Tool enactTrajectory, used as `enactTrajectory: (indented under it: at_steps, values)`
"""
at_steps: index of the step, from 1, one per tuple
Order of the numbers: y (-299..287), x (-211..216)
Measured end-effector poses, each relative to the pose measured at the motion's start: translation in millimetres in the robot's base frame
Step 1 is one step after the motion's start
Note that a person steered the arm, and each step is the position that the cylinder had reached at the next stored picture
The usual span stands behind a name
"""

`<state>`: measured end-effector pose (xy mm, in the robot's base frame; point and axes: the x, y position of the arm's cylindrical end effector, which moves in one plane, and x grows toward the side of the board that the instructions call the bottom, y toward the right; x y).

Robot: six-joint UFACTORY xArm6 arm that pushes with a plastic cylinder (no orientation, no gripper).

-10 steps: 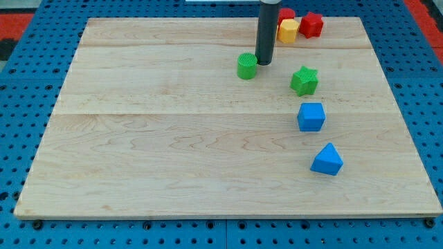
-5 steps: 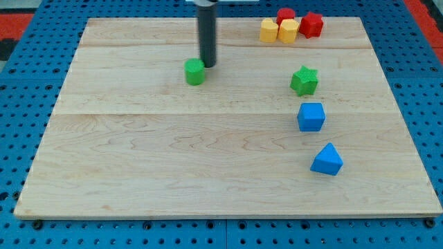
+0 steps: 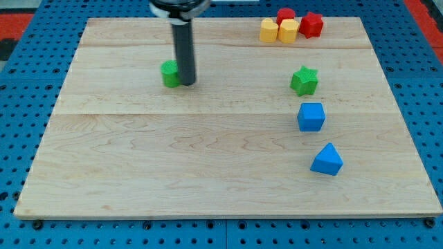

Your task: Slide the green circle to the top left

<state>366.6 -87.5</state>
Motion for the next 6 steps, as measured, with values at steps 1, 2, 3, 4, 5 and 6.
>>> enactTrajectory:
  at_steps: [1, 2, 3, 4, 5, 6]
  values:
    - [-62, -28]
    - [-102, -33]
    - [-141, -59]
    - [-157, -68]
    - [-154, -85]
    - [-115, -109]
